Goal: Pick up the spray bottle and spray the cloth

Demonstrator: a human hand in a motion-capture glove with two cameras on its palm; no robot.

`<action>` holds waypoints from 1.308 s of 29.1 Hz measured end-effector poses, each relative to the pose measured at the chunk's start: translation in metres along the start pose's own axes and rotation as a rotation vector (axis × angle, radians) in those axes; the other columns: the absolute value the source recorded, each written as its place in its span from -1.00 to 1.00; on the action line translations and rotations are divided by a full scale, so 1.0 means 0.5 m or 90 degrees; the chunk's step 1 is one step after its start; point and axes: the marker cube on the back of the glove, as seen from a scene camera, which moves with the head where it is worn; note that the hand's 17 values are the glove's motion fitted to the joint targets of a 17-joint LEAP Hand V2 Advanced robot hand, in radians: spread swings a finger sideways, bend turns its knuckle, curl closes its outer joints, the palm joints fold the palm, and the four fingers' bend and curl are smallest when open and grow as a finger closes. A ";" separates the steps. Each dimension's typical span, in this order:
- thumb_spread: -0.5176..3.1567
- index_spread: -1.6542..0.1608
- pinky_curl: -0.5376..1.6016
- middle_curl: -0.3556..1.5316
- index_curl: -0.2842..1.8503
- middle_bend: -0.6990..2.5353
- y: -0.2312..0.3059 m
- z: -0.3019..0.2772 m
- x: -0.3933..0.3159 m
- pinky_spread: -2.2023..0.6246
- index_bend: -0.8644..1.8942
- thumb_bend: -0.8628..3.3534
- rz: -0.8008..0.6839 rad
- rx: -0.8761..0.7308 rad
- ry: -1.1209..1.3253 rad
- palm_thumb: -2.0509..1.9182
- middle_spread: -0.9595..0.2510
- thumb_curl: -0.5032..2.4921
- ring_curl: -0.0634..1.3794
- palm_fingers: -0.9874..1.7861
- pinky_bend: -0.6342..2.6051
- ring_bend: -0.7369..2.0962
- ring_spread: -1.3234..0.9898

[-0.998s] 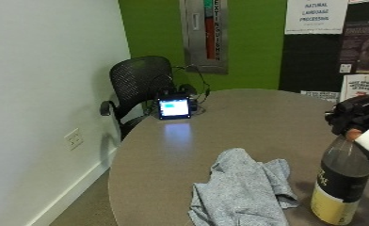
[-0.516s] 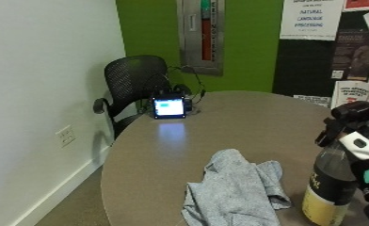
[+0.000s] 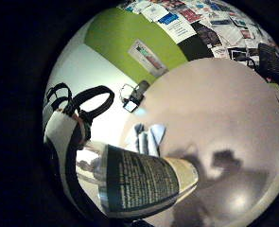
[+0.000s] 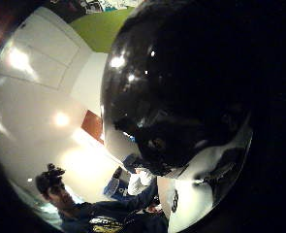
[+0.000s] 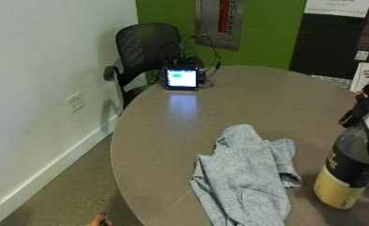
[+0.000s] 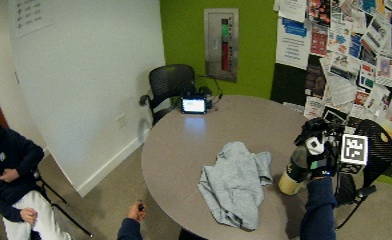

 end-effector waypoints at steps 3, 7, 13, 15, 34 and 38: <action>-0.32 0.52 -0.14 -0.09 -0.30 -0.22 -0.019 -0.021 -0.014 0.35 -0.12 -0.60 -0.021 0.025 0.017 0.49 0.32 -0.23 -0.31 0.75 -0.38 -0.07 -0.06; -0.32 0.52 -0.14 -0.09 -0.28 -0.21 -0.046 -0.009 -0.061 0.35 -0.12 -0.60 -0.041 0.021 0.028 0.49 0.32 -0.23 -0.31 0.74 -0.38 -0.06 -0.06; -0.31 0.52 -0.13 -0.09 -0.26 -0.20 -0.069 0.012 -0.112 0.35 -0.12 -0.60 -0.079 0.009 0.046 0.49 0.32 -0.22 -0.30 0.73 -0.37 -0.05 -0.06; -0.30 0.52 -0.14 -0.09 -0.26 -0.20 -0.069 0.007 -0.122 0.35 -0.11 -0.60 -0.087 0.004 0.051 0.49 0.32 -0.21 -0.30 0.73 -0.37 -0.05 -0.06; -0.29 0.52 -0.14 -0.09 -0.22 -0.18 0.123 0.139 -0.289 0.35 -0.12 -0.60 -0.428 -0.096 0.588 0.49 0.32 -0.19 -0.30 0.72 -0.37 -0.04 -0.06; -0.29 0.52 -0.14 -0.09 -0.21 -0.18 0.140 0.166 -0.280 0.35 -0.12 -0.60 -0.484 -0.117 0.671 0.49 0.32 -0.19 -0.30 0.72 -0.36 -0.04 -0.06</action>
